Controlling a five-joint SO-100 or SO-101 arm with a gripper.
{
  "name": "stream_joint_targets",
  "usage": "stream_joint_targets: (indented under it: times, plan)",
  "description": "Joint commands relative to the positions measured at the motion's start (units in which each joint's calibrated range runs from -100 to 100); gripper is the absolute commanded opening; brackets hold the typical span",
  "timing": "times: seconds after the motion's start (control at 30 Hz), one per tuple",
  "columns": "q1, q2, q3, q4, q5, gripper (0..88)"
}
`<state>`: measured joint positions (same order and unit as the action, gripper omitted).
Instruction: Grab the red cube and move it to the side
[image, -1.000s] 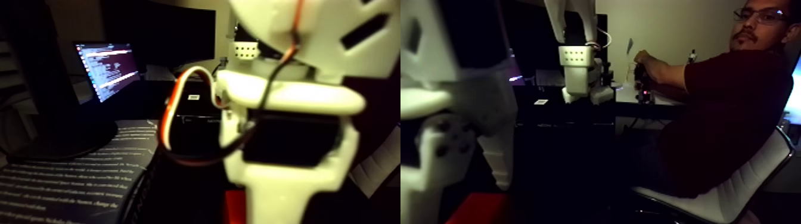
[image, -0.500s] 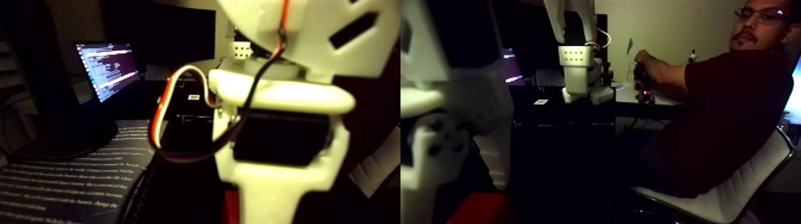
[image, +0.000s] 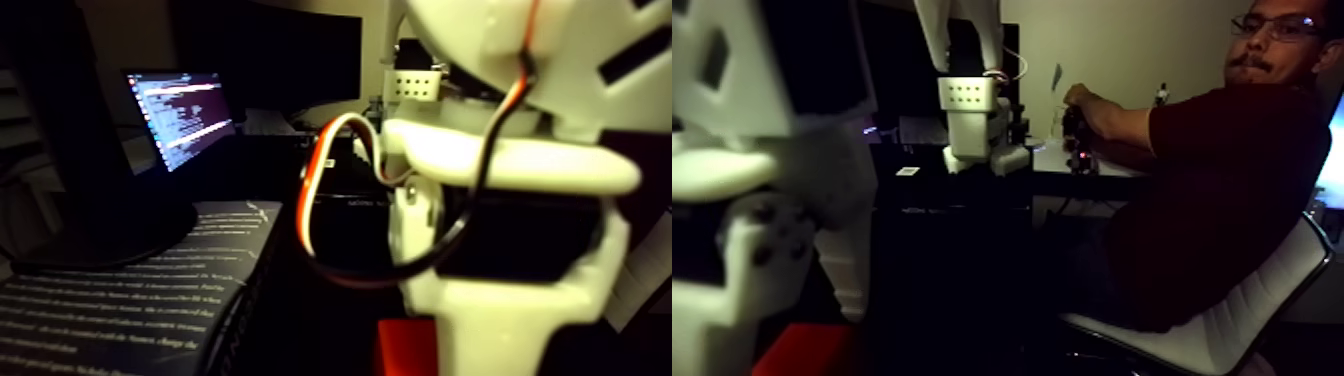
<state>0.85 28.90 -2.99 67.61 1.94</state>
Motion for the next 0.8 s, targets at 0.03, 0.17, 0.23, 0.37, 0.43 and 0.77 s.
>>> stream_joint_targets:
  times: [0.03,0.17,0.23,0.37,0.43,0.77]
  plan:
    - [0.32,0.93,-1.4,-0.97,-0.13,34.7]
    - [0.48,1.6,-1.86,-1.22,-0.13,34.7]
    - [0.57,1.6,-1.86,-1.22,-0.13,34.7]
    - [0.73,1.6,-1.95,-1.3,-0.08,34.7]
    - [0.73,1.6,-1.86,-1.3,-0.02,34.7]
    - [0.9,1.6,-1.86,-1.3,0.03,18.5]
